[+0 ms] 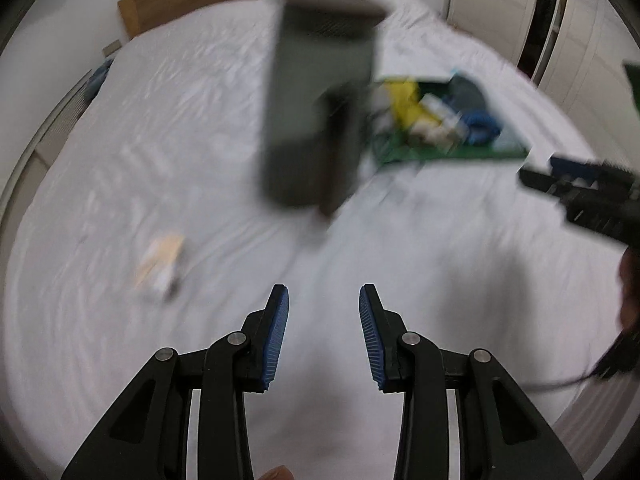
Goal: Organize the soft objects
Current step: 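Withdraw both tools from the tray toward the sponge and soap bar, then grasp the beige sponge with the left tool while the right tool grasps the soap bar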
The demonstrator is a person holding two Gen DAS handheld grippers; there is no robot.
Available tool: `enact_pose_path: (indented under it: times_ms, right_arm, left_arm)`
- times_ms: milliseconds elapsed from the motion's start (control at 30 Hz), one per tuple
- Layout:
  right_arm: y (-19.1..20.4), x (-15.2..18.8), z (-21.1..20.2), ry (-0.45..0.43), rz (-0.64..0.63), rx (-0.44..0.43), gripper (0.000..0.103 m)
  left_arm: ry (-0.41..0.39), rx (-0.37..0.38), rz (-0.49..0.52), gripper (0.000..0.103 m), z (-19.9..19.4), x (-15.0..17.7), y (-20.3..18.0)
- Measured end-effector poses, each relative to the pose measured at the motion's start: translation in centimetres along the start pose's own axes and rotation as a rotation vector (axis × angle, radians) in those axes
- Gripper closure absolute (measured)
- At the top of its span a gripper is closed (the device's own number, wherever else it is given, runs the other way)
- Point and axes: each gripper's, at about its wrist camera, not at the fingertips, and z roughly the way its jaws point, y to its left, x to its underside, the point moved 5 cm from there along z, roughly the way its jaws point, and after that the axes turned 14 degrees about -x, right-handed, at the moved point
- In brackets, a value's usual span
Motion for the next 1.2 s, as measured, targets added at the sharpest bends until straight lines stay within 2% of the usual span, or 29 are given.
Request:
enact_pose_path:
  times_ms: [200, 400, 467, 533, 633, 733, 967, 1200]
  right_arm:
    - [7.1, 3.0, 0.5, 0.048, 0.005, -0.079, 0.040]
    - [13.4, 4.5, 2.9, 0.073, -0.019, -0.128, 0.040]
    - [14.9, 5.0, 3.9, 0.077, -0.019, -0.140, 0.040]
    - [16.1, 5.2, 4.9, 0.083, -0.024, -0.144, 0.040]
    - [17.7, 5.6, 6.1, 0.096, -0.028, -0.152, 0.040]
    - [18.9, 5.8, 7.1, 0.102, -0.034, -0.155, 0.040]
    - [20.0, 5.6, 9.4, 0.100, -0.036, -0.149, 0.040]
    - [21.3, 4.9, 11.9, 0.086, -0.025, -0.158, 0.040]
  left_arm:
    - [0.159, -0.070, -0.013, 0.071, 2.6, 8.5, 8.4]
    - [0.266, -0.081, -0.063, 0.071, 6.9, 13.8, 14.1]
    - [0.271, -0.076, -0.065, 0.071, 7.8, 14.5, 14.9]
    - [0.276, -0.037, -0.073, 0.071, 8.2, 14.9, 15.1]
    - [0.280, 0.025, -0.059, 0.065, 8.4, 15.4, 14.9]
    - [0.271, 0.053, -0.033, 0.064, 8.7, 15.7, 14.8]
    - [0.279, 0.031, 0.021, 0.064, 10.8, 16.6, 14.8]
    - [0.269, 0.017, 0.016, 0.066, 11.6, 17.2, 16.6]
